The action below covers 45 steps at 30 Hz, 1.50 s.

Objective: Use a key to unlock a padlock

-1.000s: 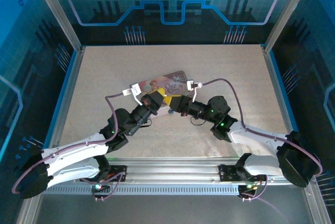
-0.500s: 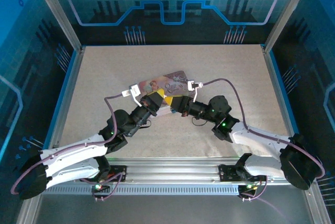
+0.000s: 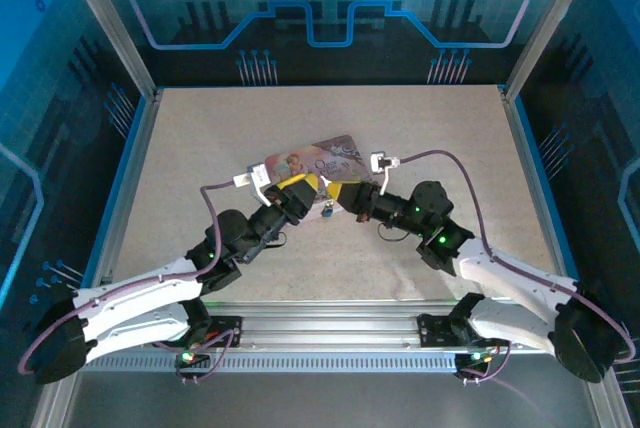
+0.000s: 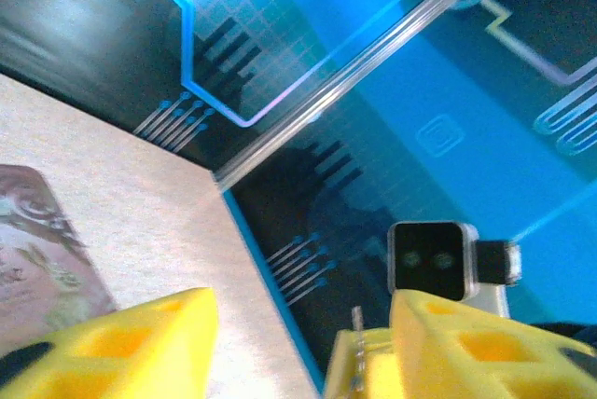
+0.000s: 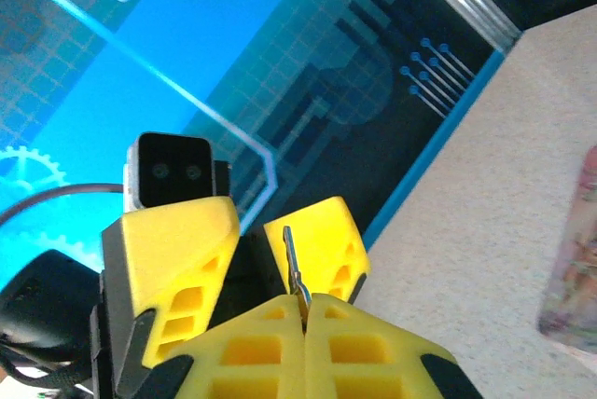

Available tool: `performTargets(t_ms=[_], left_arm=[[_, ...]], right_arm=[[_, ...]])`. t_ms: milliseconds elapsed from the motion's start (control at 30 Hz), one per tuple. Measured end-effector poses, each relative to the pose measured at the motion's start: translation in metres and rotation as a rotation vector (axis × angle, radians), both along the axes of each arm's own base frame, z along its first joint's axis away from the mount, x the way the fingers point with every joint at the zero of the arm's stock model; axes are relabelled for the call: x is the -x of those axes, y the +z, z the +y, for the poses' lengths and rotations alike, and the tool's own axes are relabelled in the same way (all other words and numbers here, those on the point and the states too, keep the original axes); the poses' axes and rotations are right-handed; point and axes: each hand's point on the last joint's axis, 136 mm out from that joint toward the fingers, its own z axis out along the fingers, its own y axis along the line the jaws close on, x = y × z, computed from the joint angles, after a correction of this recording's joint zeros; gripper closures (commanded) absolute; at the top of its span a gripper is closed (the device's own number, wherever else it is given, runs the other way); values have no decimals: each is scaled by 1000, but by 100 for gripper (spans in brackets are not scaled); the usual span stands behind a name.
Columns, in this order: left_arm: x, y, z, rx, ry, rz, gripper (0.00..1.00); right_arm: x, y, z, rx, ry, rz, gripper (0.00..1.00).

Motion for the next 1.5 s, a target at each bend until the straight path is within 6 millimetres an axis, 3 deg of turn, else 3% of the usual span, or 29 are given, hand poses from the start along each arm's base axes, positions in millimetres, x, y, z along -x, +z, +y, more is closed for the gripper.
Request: performTargets(t_ms=[100, 400, 767, 900, 1167, 1500], left_arm=[[-3, -8, 1, -75, 15, 44, 26], [-34, -17, -4, -308, 46, 187, 14], [-83, -77, -53, -573, -56, 376, 12], [-98, -95, -76, -606, -104, 415, 12], [-125, -134, -121, -647, -211, 471, 11], [-137, -157, -146, -676, -280, 507, 12]], right_arm=[[-1, -13, -14, 76, -43, 28, 100], [8, -97, -68, 486, -183, 194, 99], [36, -148, -111, 690, -234, 315, 99], [44, -158, -122, 721, -248, 341, 99], [54, -158, -137, 708, -292, 354, 98], [67, -162, -157, 701, -347, 376, 98]])
